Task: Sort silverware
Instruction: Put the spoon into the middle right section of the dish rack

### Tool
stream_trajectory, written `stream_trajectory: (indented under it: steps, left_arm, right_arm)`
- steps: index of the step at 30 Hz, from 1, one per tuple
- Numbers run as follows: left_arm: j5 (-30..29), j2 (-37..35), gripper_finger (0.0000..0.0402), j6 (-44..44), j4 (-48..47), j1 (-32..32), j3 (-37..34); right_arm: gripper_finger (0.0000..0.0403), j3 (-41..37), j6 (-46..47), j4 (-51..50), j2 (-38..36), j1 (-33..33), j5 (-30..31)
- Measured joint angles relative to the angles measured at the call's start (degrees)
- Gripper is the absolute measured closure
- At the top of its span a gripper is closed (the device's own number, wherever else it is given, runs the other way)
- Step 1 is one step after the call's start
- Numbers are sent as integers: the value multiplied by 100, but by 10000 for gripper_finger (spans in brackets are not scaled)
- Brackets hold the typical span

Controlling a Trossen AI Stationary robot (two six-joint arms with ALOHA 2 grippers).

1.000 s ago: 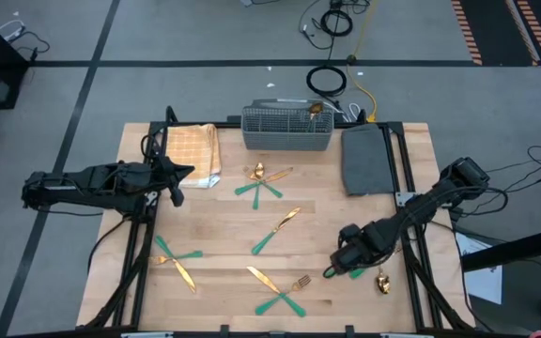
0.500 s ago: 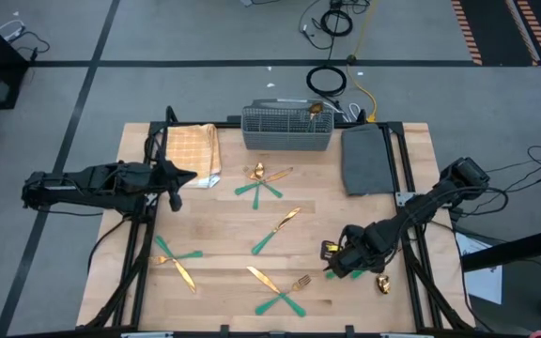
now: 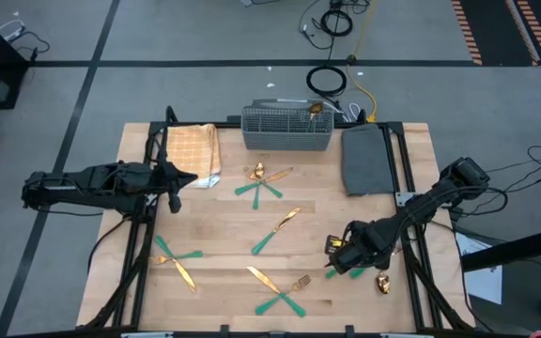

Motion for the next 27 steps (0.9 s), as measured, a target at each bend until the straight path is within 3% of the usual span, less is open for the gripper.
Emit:
stream_trajectory:
  steps: [6, 11, 19, 27]
  left_arm:
    - [0, -2, 381, 0, 3, 0, 0]
    - [0, 0, 381, 0, 4, 0, 0]
    - [0, 0, 381, -4, 7, 0, 0]
    - [-2, 0, 381, -11, 20, 0, 0]
  right_arm:
    - [243, 0, -291, -4, 57, 27, 25]
    - [243, -9, -3283, -79, 107, 93, 24]
    - [243, -7, -6325, -389, 223, 59, 534]
    - [243, 0, -8470, -189, 1017, 183, -447]
